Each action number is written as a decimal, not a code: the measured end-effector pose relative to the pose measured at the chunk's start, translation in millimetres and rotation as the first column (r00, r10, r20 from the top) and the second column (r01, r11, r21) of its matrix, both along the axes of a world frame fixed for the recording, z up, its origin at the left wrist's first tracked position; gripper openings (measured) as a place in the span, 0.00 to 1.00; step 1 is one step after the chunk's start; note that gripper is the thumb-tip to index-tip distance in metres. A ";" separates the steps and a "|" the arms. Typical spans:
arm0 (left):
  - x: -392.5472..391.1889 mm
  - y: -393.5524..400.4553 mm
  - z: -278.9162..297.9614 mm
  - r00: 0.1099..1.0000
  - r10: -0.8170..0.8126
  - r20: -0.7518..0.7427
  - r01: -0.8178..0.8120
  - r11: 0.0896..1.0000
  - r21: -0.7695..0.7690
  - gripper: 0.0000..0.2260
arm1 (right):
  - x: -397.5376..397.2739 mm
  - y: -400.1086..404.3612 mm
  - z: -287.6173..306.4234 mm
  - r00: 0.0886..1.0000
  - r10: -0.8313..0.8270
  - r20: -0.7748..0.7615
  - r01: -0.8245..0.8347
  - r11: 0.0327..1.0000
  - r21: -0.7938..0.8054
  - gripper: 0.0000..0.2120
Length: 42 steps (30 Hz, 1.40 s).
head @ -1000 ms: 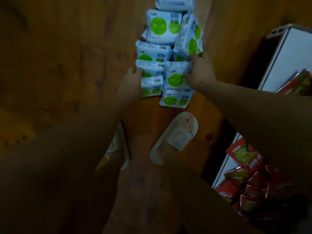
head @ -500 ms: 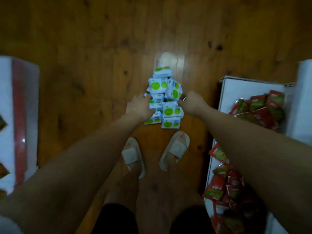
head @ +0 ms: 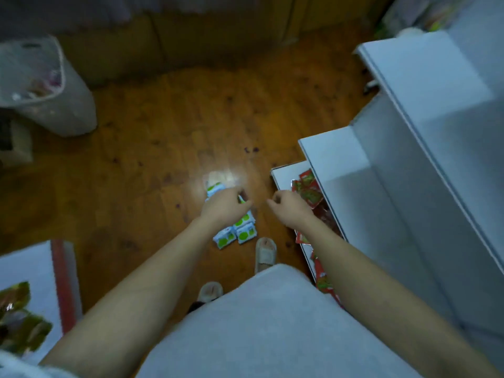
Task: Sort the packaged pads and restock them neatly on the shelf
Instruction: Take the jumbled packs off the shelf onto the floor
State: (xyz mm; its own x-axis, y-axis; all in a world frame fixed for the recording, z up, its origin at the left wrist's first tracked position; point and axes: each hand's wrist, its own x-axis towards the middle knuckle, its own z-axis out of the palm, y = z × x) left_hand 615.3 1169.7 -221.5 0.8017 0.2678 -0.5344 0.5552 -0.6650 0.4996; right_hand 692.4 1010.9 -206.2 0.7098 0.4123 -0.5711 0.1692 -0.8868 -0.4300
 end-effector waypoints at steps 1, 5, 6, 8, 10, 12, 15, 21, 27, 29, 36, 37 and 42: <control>-3.9 -3.7 14.2 0.998 -0.052 0.041 0.052 0.999 0.011 0.09 | -12.5 -8.7 10.1 0.999 -0.051 0.009 0.051 0.999 0.011 0.14; -13.3 -23.1 69.0 0.946 -0.265 0.186 0.256 0.964 0.070 0.10 | -61.1 -42.2 51.2 0.964 -0.248 0.093 0.244 0.968 0.056 0.15; -14.4 -32.1 81.3 0.924 -0.320 0.210 0.309 0.947 0.086 0.11 | -72.7 -51.9 59.7 0.944 -0.307 0.121 0.299 0.951 0.079 0.15; -17.7 -56.8 103.7 0.863 -0.432 0.260 0.421 0.901 0.102 0.11 | -97.1 -74.0 76.6 0.892 -0.417 0.173 0.402 0.909 0.112 0.15; -20.7 -89.2 127.3 0.791 -0.523 0.318 0.517 0.849 0.110 0.11 | -119.9 -100.1 94.1 0.828 -0.520 0.209 0.502 0.854 0.137 0.15; -24.7 -125.2 152.1 0.708 -0.609 0.357 0.604 0.785 0.140 0.11 | -142.3 -129.0 113.5 0.768 -0.596 0.233 0.575 0.803 0.157 0.14; -32.4 -181.1 184.2 0.593 -0.699 0.400 0.700 0.693 0.173 0.12 | -173.7 -175.0 143.8 0.654 -0.701 0.285 0.665 0.712 0.225 0.16; -79.2 -284.4 229.5 0.381 -0.813 0.440 0.816 0.519 0.253 0.12 | -252.1 -271.1 187.0 0.425 -0.828 0.367 0.779 0.541 0.317 0.16; -162.4 -393.2 248.1 0.242 -0.833 0.497 0.862 0.420 0.283 0.10 | -354.5 -363.3 214.7 0.230 -0.866 0.445 0.826 0.415 0.381 0.16; -196.7 -430.1 250.1 0.224 -0.834 0.504 0.875 0.400 0.273 0.11 | -398.1 -395.1 217.2 0.211 -0.864 0.457 0.839 0.400 0.368 0.16; -317.2 -549.6 256.7 0.120 -0.841 0.527 0.929 0.283 0.240 0.10 | -540.1 -499.6 224.6 0.108 -0.874 0.473 0.908 0.280 0.311 0.15; -331.6 -562.1 257.7 0.101 -0.845 0.526 0.936 0.260 0.238 0.10 | -556.0 -511.2 225.4 0.097 -0.875 0.474 0.913 0.268 0.308 0.15; -382.1 -614.7 263.2 0.004 -0.863 0.505 0.950 0.162 0.269 0.09 | -614.7 -564.1 226.0 0.011 -0.902 0.431 0.915 0.183 0.359 0.15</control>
